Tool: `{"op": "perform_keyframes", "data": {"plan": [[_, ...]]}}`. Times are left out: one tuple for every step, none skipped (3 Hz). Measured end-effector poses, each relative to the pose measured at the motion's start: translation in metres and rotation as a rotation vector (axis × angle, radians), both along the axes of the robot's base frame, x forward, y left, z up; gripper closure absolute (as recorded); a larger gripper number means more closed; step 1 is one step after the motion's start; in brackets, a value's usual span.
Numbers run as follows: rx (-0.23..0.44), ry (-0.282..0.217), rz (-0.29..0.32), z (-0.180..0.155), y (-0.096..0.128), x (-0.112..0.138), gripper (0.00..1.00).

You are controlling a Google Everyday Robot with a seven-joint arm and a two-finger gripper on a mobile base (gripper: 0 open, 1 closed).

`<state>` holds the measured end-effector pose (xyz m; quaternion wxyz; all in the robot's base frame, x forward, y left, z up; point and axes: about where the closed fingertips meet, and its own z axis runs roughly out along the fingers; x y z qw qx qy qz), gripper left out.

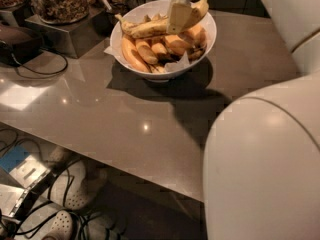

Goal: Pick banana from white bowl

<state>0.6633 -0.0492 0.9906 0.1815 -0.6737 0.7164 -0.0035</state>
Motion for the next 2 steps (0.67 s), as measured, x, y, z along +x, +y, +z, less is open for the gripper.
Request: {"op": "perform_keyframes", "data": {"plan": [[0.043,-0.044,-0.012,0.0273,-0.0035,-0.0169,1.0],[0.052,-0.062,-0.012,0.029,-0.0004,-0.0125,1.0]]}}
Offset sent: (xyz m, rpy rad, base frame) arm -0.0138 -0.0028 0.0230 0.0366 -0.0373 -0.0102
